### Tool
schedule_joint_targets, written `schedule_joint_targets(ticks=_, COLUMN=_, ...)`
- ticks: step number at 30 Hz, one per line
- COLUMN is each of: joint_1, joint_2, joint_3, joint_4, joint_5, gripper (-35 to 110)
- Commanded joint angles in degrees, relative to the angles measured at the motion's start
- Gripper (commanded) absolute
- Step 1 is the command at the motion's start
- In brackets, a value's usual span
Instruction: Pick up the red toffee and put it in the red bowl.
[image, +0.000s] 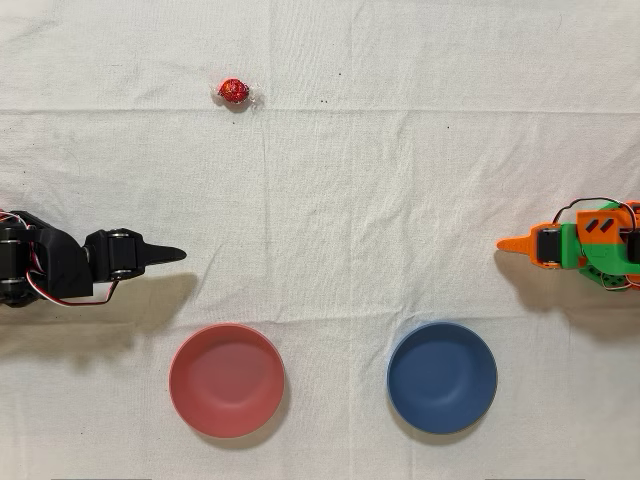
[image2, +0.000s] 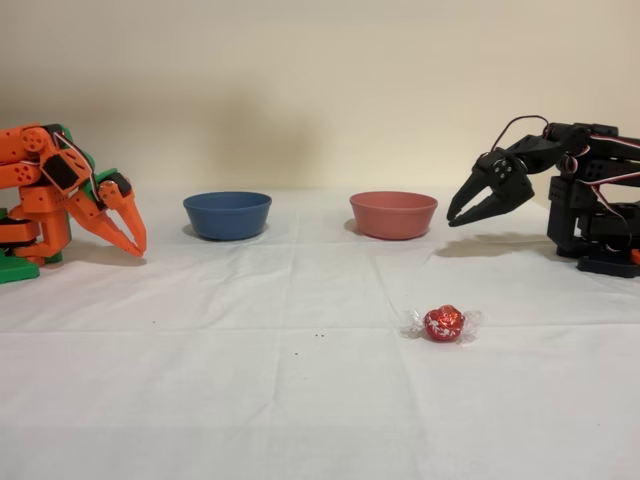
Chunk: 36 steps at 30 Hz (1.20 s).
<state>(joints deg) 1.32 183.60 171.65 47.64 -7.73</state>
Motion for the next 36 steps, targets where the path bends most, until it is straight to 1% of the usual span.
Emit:
schedule_joint_targets(ticks=1, joint_1=-1.58, joint_2=0.7, joint_3=-5.36, joint_4=1.76, joint_5=-2.9, gripper=0)
schedule_joint_targets(ticks=7, joint_1=-4.22, joint_2=0.44, joint_3=-13.36, joint_4=5.27, joint_5=-4.75, gripper=0)
schedule_joint_targets(ticks=10, joint_1=-5.62, joint_2=-3.25, joint_3=-18.72, joint_4=6.15, joint_5=-4.22, gripper=0)
schedule_joint_targets(ticks=16, joint_1=-9.05, joint_2=-16.17, joint_3=-31.82, joint_4=6.77, joint_5=-1.76, gripper=0)
schedule_joint_targets(ticks=25, joint_1=-15.56, joint_2=-37.53, joint_3=-51.94, joint_4=8.79, joint_5=-1.41, gripper=0)
schedule_joint_targets(ticks=31, joint_1=-21.45, joint_2=-52.38, joint_3=-65.92, joint_4=18.11, joint_5=1.76, gripper=0)
schedule_joint_targets(ticks=36, joint_1=-23.73, joint_2=-60.56, joint_3=-72.95, joint_4=20.92, joint_5=5.45, gripper=0)
